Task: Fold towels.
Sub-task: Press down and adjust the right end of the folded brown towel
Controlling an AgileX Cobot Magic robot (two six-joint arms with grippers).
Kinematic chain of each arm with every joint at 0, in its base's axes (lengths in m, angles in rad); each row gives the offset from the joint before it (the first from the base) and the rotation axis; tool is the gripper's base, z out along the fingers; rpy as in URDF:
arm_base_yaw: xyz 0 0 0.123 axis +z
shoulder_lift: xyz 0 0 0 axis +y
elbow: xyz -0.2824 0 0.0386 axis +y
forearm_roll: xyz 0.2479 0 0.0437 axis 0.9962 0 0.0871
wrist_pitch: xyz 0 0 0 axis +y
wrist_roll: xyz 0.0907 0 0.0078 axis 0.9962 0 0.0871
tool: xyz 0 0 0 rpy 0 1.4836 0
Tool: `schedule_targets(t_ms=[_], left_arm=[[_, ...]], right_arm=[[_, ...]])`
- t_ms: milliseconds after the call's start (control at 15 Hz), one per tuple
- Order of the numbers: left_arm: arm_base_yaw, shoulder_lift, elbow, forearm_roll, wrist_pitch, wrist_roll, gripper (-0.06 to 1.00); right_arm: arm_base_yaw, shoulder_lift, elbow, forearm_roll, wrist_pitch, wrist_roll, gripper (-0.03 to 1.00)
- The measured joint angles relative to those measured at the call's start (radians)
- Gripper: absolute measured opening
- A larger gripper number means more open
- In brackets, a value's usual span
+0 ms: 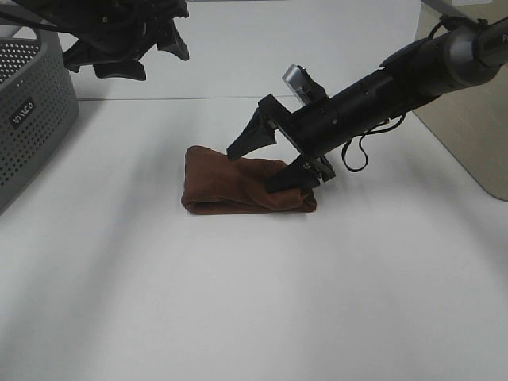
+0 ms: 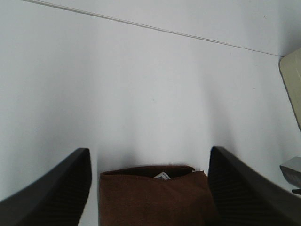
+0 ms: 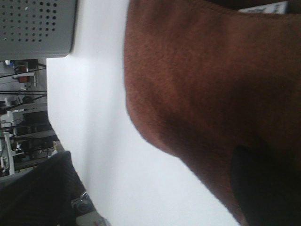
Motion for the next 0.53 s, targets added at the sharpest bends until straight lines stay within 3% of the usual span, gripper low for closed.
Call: schedule_targets(t_ms=[333,533], left_arm=[[0.0,0.0,0.0,0.01,0.016,0.022,0.67],[0.0,-0.018,0.0,0.061,0.07,0.044,0.67]], right_arm=[[-0.003,-0.044,0.0,-0.098,-0.044,0.028,0.85],[-0.003,-0.133,0.0,-0.322,-0.074,0.193,0.85]])
